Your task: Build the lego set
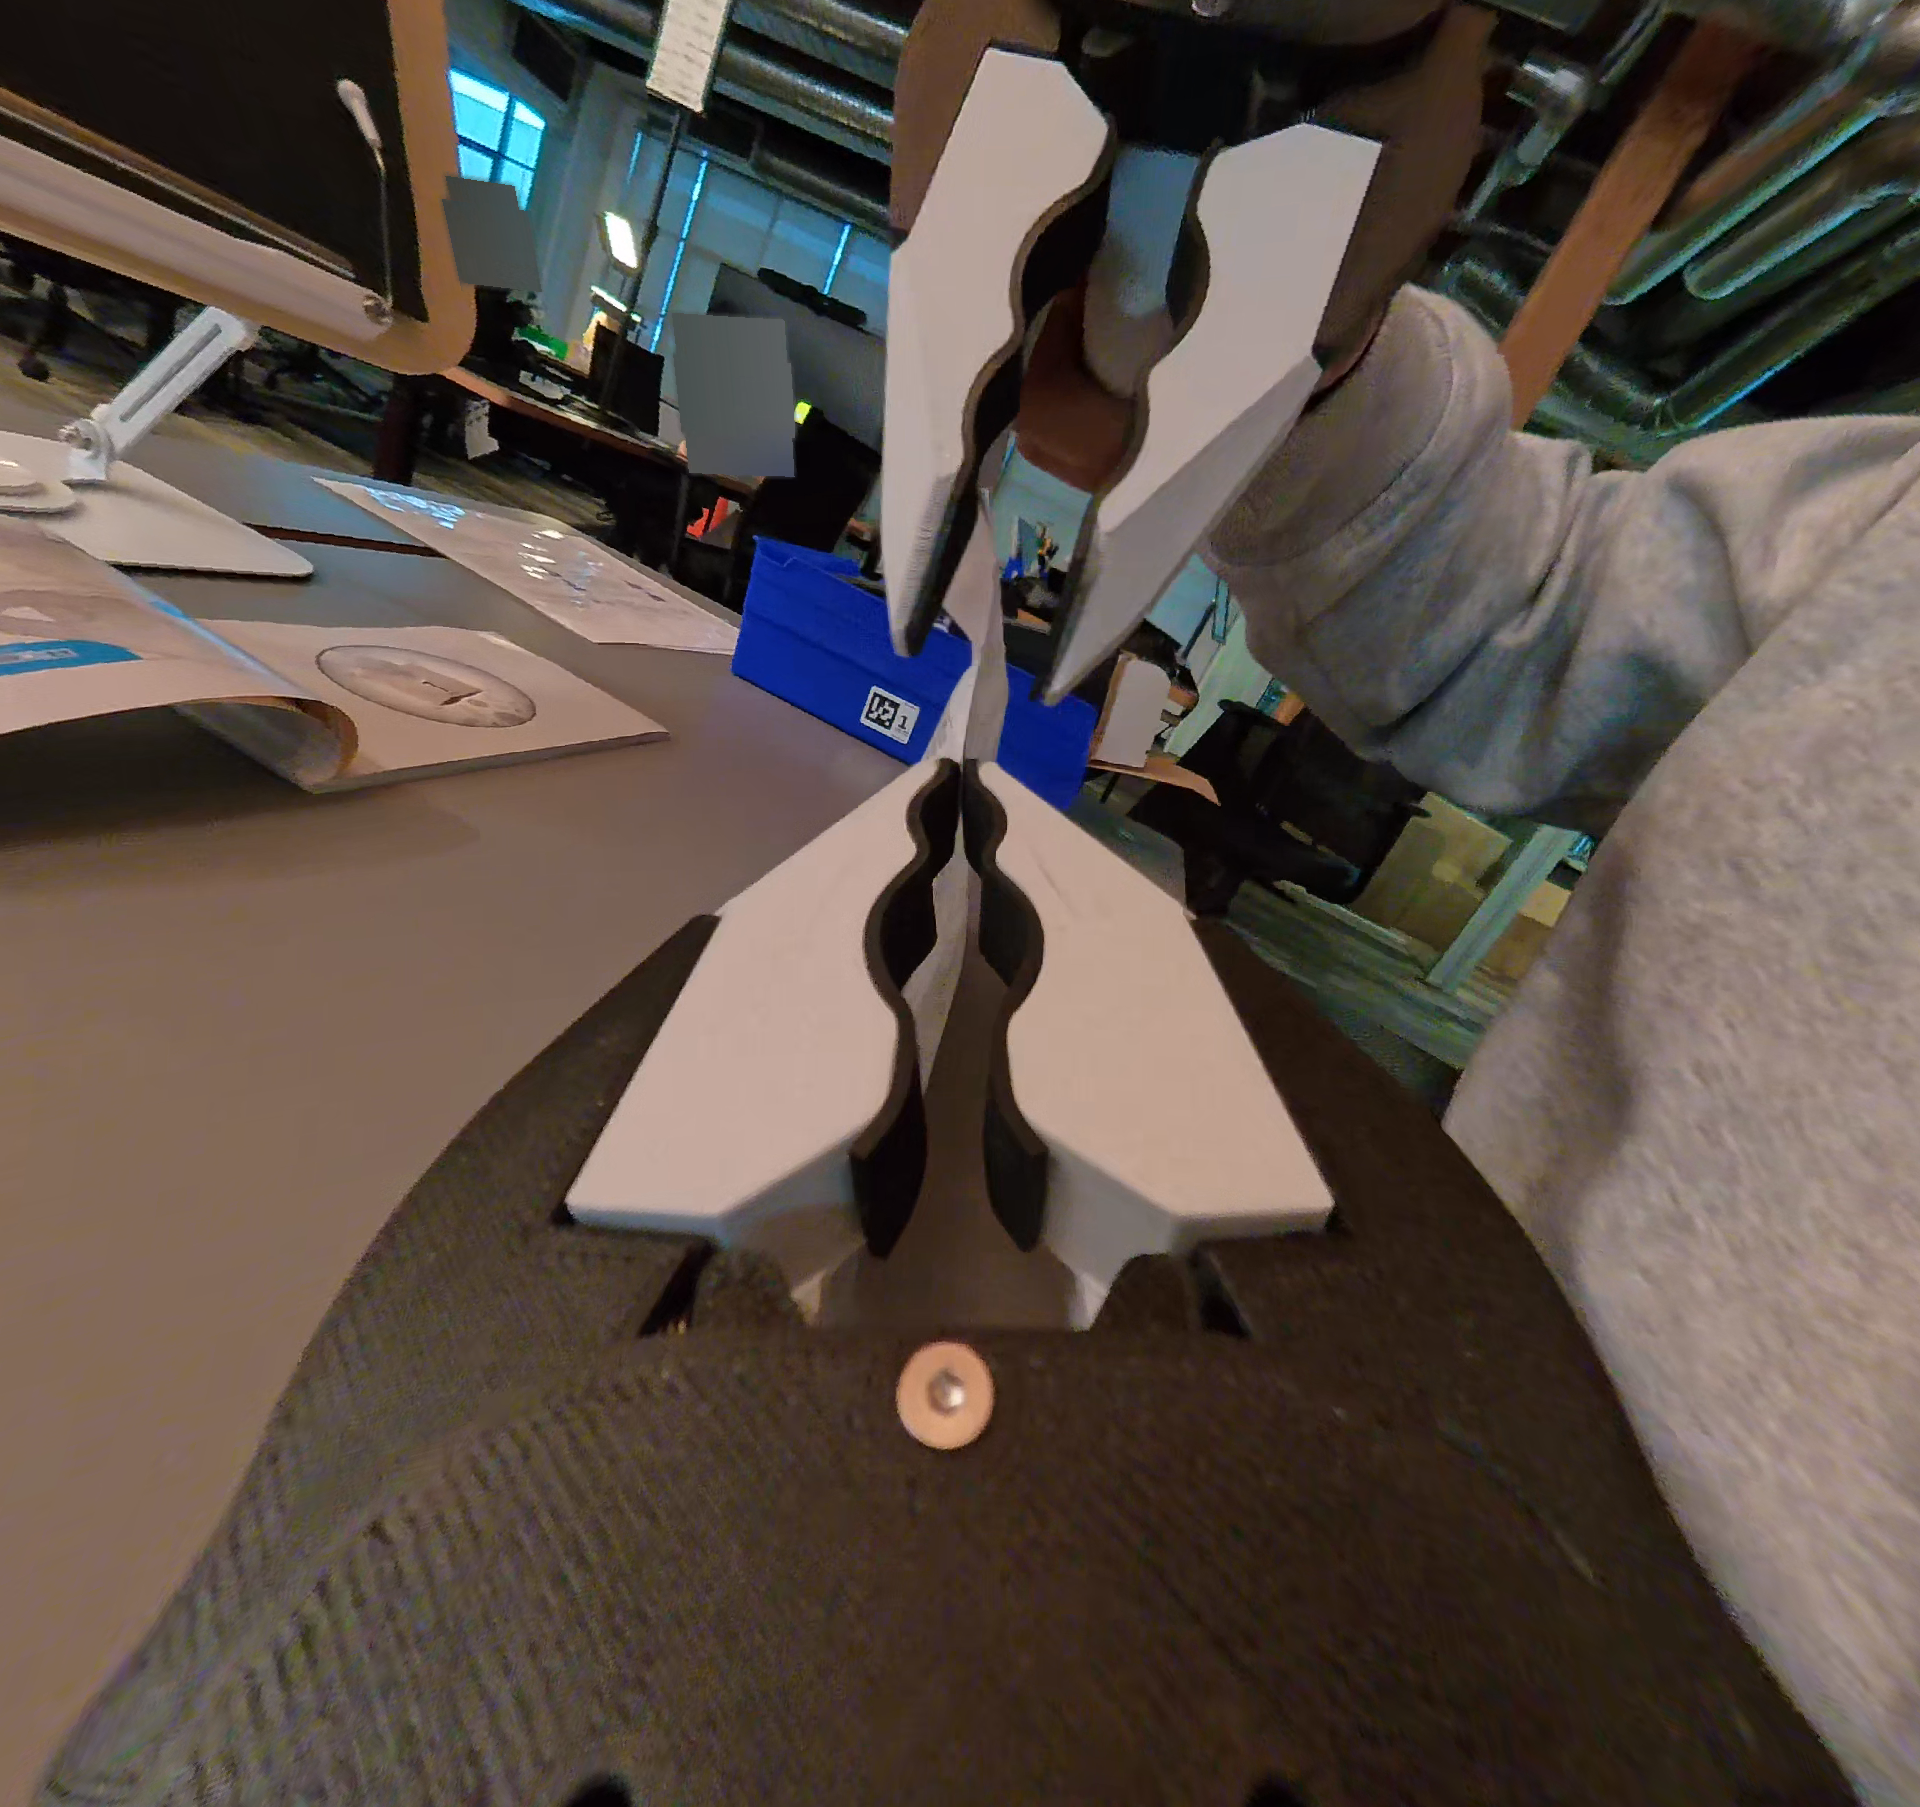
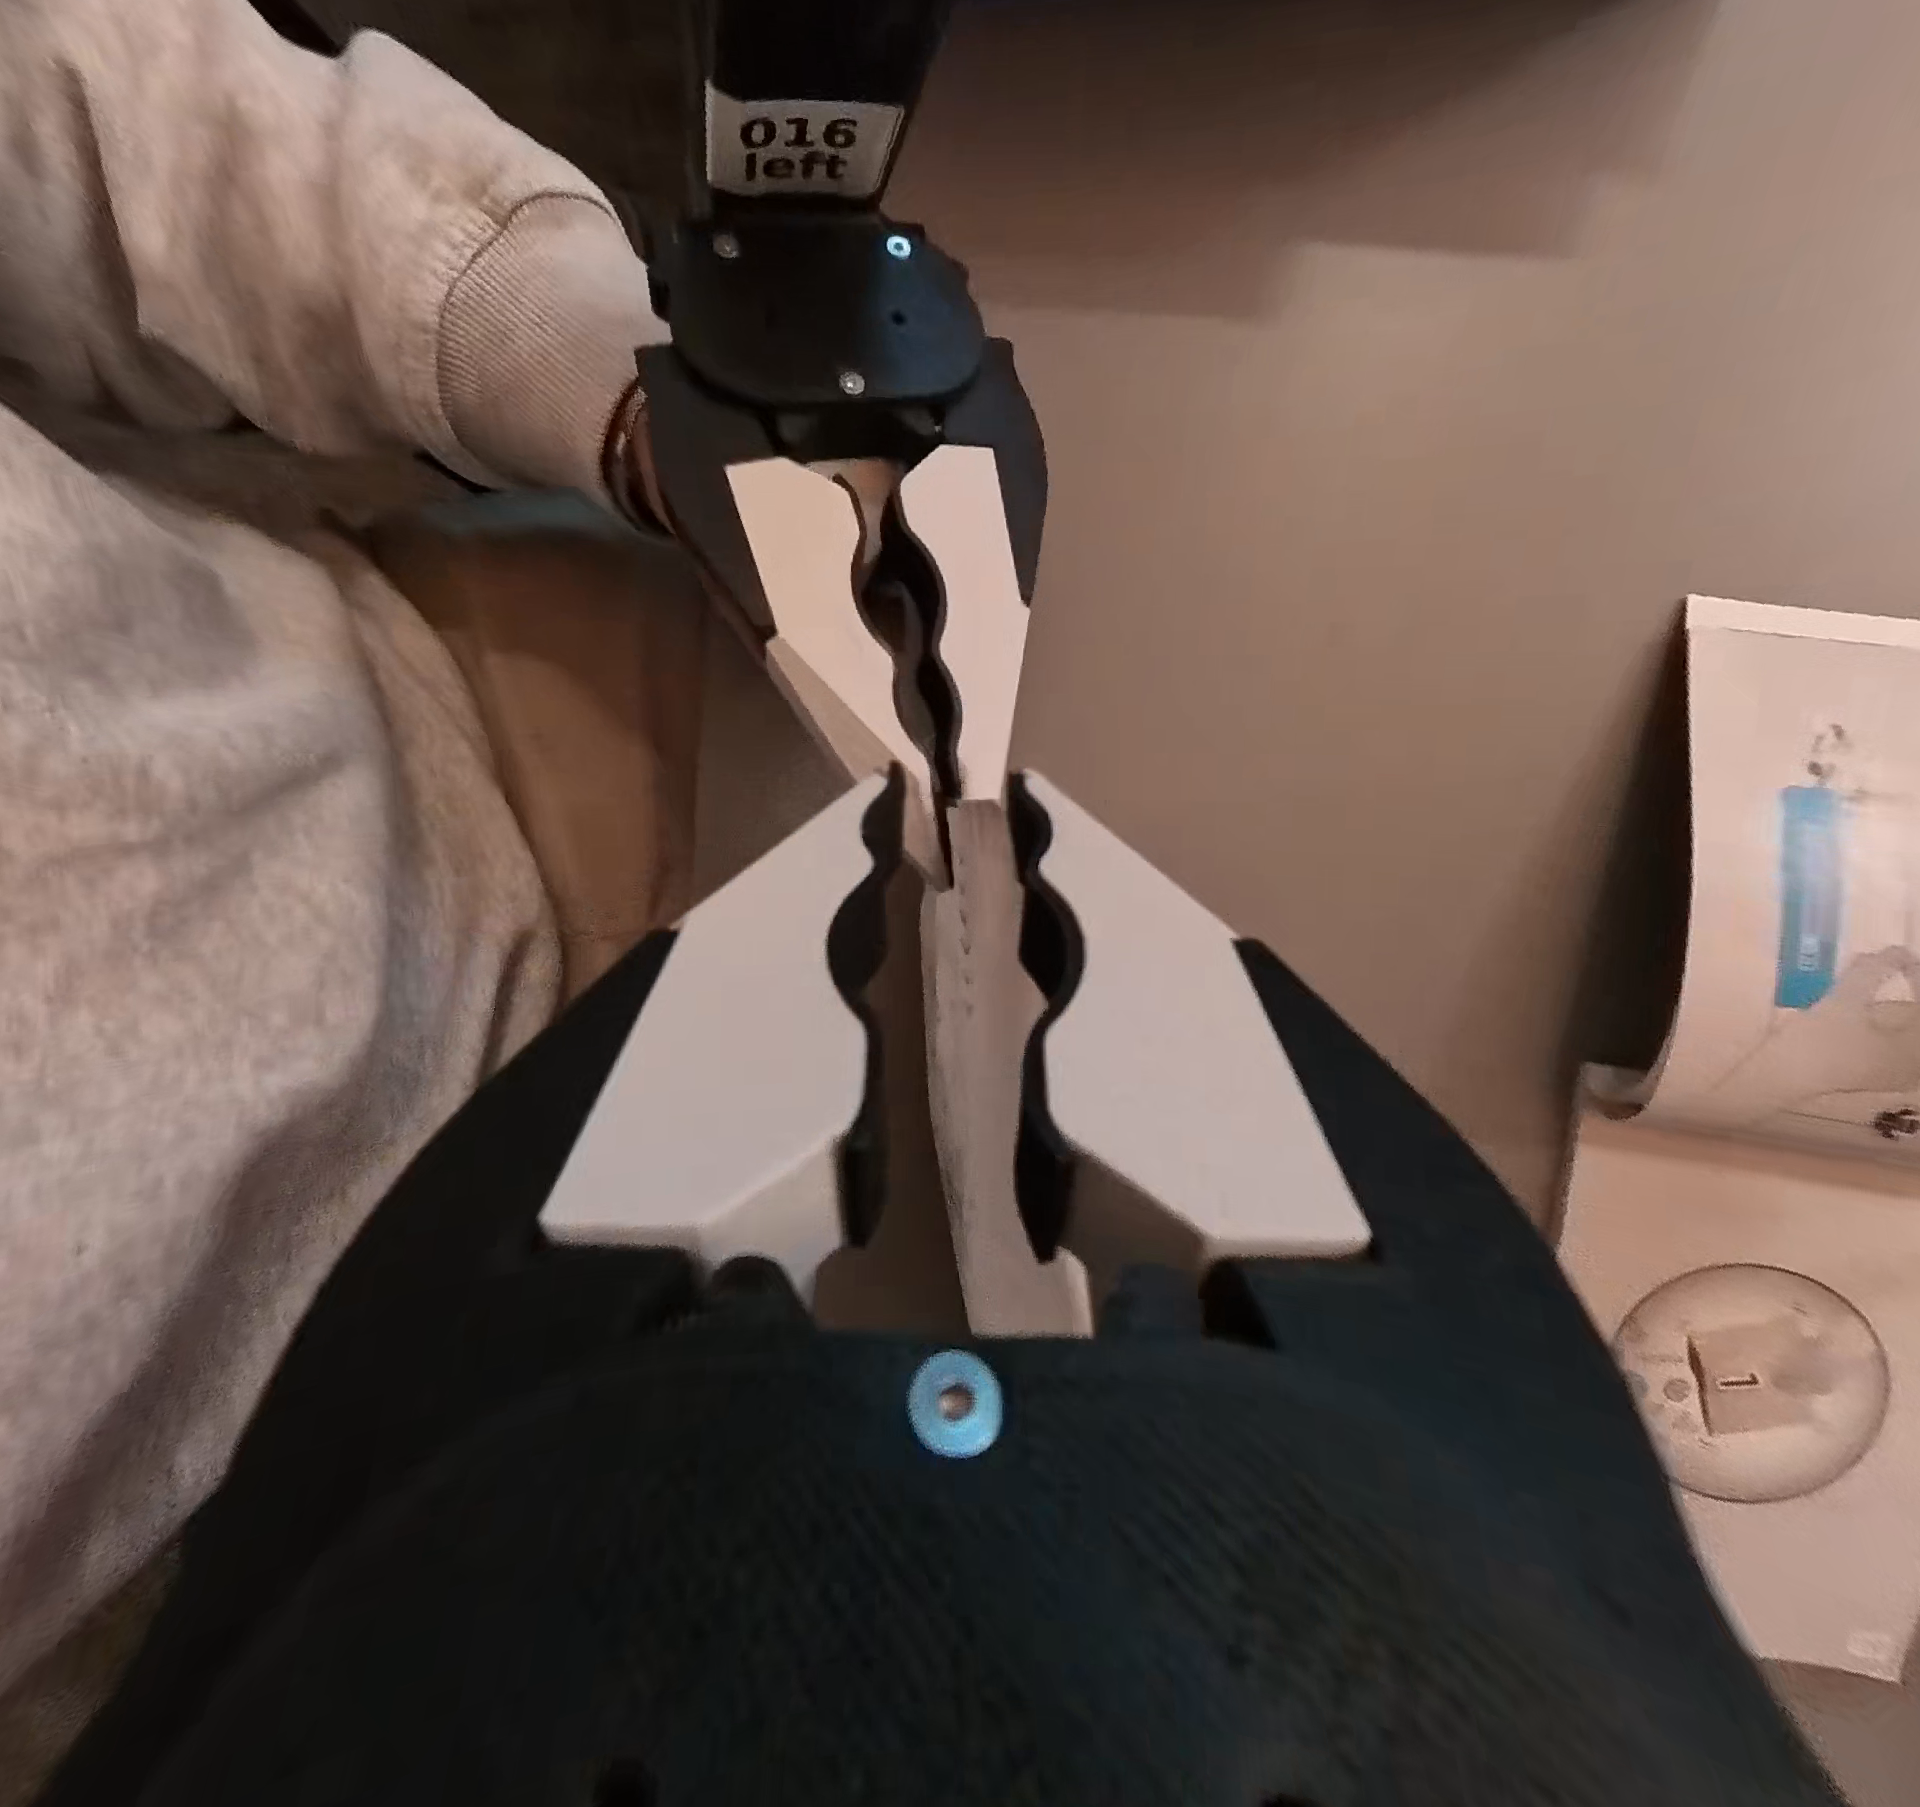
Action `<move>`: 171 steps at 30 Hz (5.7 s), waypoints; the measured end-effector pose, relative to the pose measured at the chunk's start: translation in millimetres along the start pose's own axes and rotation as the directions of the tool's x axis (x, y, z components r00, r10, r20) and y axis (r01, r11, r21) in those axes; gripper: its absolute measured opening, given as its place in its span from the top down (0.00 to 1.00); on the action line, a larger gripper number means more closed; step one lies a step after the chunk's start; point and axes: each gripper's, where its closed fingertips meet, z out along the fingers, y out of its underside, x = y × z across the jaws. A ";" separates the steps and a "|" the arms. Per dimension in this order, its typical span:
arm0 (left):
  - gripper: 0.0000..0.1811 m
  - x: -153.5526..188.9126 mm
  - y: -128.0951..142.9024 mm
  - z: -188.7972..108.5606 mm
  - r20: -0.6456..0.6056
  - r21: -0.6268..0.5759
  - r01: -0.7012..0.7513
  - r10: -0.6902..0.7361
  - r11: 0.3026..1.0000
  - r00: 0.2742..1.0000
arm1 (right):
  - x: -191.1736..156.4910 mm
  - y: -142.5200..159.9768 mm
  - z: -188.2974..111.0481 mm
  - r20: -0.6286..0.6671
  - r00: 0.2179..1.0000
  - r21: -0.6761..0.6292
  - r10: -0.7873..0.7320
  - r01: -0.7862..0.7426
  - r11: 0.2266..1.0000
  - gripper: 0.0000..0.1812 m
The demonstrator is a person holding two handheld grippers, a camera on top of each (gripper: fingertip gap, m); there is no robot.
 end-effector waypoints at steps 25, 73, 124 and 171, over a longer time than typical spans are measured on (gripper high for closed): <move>1.00 0.7 -19.3 -3.2 0.106 0.118 -0.109 0.096 0.987 0.990 | 6.1 -2.6 -6.9 0.057 0.960 0.149 0.274 -0.280 0.948 1.00; 1.00 9.4 -30.8 0.0 0.378 0.078 -0.419 0.363 0.904 0.852 | 4.4 -5.8 -25.8 0.072 0.803 0.712 0.592 -0.457 0.533 1.00; 0.99 25.6 -8.0 8.2 0.115 0.103 -0.245 0.233 0.964 0.966 | -20.1 26.5 -17.3 -0.212 0.965 0.273 0.152 -0.091 0.958 1.00; 1.00 28.4 -9.4 13.3 0.252 0.005 -0.446 0.430 0.895 0.867 | 3.7 46.6 -50.4 -0.117 0.867 0.661 0.484 -0.296 0.690 0.82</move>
